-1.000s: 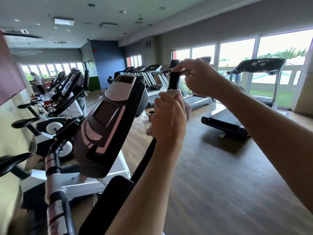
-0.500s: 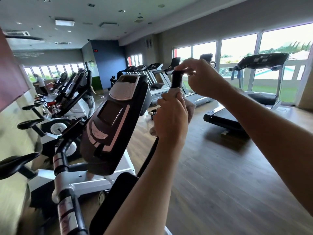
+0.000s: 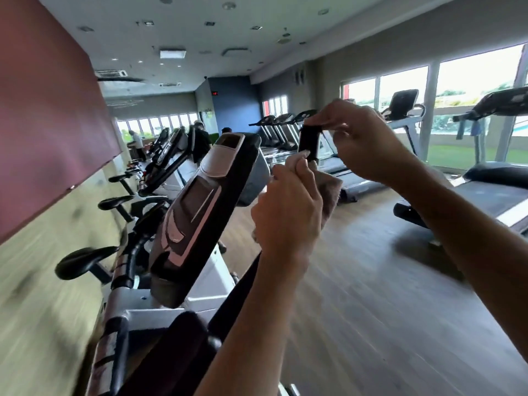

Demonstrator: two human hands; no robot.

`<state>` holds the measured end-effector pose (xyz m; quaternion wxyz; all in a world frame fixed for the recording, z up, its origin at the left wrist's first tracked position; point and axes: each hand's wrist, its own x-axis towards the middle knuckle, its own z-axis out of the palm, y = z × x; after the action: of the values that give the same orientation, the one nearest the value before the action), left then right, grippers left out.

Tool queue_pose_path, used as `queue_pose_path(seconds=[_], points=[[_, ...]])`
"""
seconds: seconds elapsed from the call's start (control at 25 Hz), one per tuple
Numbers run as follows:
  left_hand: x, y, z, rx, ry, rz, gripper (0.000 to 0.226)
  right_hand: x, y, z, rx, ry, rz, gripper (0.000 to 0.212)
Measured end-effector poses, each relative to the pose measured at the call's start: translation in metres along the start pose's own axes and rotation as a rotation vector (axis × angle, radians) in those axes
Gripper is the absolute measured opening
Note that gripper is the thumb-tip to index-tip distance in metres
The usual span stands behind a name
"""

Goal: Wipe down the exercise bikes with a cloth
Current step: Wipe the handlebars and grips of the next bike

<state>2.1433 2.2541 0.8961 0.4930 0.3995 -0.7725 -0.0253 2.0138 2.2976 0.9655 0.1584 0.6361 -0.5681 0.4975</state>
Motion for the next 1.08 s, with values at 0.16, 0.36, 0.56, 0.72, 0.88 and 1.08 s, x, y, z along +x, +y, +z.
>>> queue_pose_path(seconds=[0.16, 0.36, 0.56, 0.72, 0.88, 1.08], points=[[0.009, 0.003, 0.009, -0.078, 0.177, 0.059, 0.048, 0.019, 0.022, -0.013, 0.09, -0.121, -0.146, 0.041], [0.006, 0.005, 0.006, -0.08, 0.033, 0.112, 0.056, 0.037, 0.052, -0.018, 0.289, -0.391, -0.303, 0.03], [-0.003, 0.0, 0.007, 0.036, -0.01, 0.143, 0.074, 0.046, 0.078, -0.004, 0.507, -0.439, -0.416, 0.027], [-0.005, 0.002, 0.012, 0.01, 0.071, 0.114, 0.058, 0.056, 0.09, 0.007, 0.593, -0.42, -0.508, 0.026], [-0.01, 0.005, 0.01, 0.009, 0.176, 0.084, 0.051, 0.077, 0.091, 0.009, 0.629, -0.459, -0.596, 0.021], [-0.012, 0.014, 0.011, 0.018, 0.213, 0.05, 0.047, 0.07, 0.098, 0.028, 0.81, -0.367, -0.623, 0.018]])
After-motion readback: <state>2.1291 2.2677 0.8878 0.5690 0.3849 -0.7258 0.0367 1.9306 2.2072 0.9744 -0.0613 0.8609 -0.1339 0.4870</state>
